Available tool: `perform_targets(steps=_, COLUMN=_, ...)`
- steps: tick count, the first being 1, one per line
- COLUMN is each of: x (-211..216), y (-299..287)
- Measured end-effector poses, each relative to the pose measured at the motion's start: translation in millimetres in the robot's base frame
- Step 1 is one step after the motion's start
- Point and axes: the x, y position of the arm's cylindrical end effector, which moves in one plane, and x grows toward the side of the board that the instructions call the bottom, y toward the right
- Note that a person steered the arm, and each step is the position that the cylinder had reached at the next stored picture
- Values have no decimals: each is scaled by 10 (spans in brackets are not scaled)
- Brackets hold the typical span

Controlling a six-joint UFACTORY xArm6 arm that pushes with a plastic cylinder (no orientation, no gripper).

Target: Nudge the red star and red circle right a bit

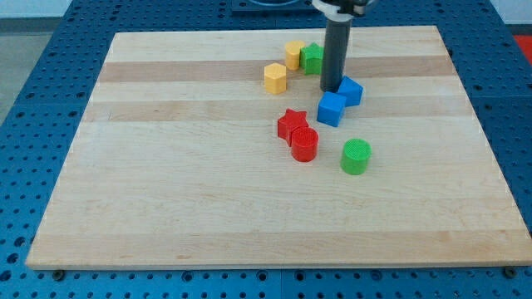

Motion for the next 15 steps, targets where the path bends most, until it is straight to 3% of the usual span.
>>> perform_targets(steps=4, x=-77, y=47)
perform_targets(steps=6, x=-391, y=-90)
perform_targets(steps=9, x=399, y=-1300)
perform_targets(steps=10, x=636, y=-1451)
perform_targets(steps=12, x=947, y=-1418)
perform_targets(steps=15, x=906, y=-1107)
